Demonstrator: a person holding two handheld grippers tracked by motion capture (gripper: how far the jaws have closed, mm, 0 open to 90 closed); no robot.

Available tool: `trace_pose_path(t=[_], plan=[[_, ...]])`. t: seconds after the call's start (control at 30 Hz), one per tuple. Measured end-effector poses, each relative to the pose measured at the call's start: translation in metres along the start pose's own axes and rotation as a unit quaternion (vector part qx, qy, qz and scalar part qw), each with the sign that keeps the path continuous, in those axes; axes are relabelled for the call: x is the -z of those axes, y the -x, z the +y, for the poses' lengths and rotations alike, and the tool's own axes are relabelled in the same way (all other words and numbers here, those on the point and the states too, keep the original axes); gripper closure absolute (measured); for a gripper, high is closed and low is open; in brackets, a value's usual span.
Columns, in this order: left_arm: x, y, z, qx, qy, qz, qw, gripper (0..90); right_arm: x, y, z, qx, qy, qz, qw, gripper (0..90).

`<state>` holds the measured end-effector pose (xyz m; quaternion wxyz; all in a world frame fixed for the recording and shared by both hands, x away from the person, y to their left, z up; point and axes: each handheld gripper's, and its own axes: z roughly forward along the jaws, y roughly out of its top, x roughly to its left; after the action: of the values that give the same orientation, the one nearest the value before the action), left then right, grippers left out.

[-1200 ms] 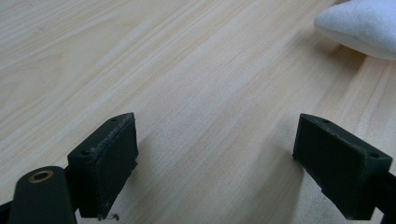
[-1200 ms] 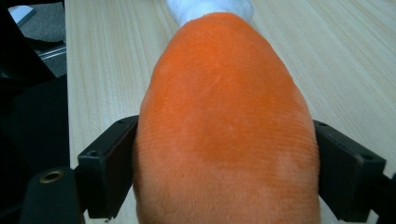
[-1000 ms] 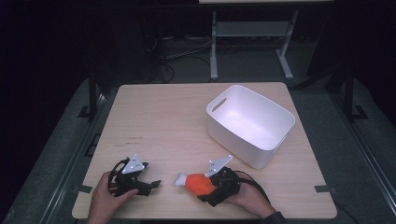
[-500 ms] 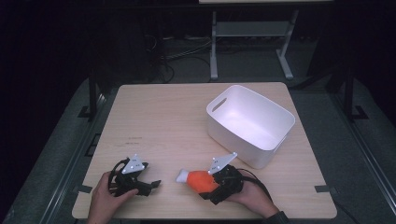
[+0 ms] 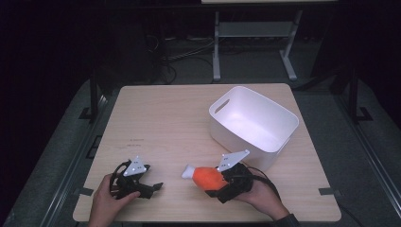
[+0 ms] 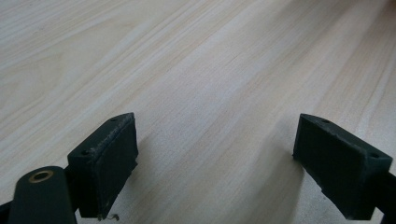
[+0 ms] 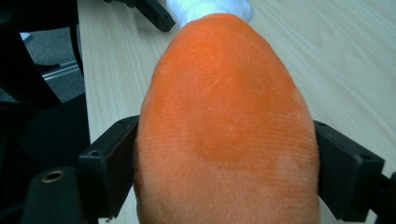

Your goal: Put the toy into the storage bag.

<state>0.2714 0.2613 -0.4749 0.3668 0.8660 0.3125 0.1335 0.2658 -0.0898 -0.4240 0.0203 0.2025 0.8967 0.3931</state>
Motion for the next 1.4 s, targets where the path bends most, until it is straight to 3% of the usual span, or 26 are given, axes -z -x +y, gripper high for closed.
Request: trace_pose_path(t=[0.4,1.4], plan=[[0.000,0.000,0.000,0.001,0.002,0.000,1.0000,12.9,0.018,0.003,0.009,-0.007,0.008,-0.013,0.9999,16.6],[0.000,0.000,0.000,0.000,0.000,0.000,1.0000,12.9,0.071,0.015,0.045,0.002,0.030,-0.034,0.9990,16.6]])
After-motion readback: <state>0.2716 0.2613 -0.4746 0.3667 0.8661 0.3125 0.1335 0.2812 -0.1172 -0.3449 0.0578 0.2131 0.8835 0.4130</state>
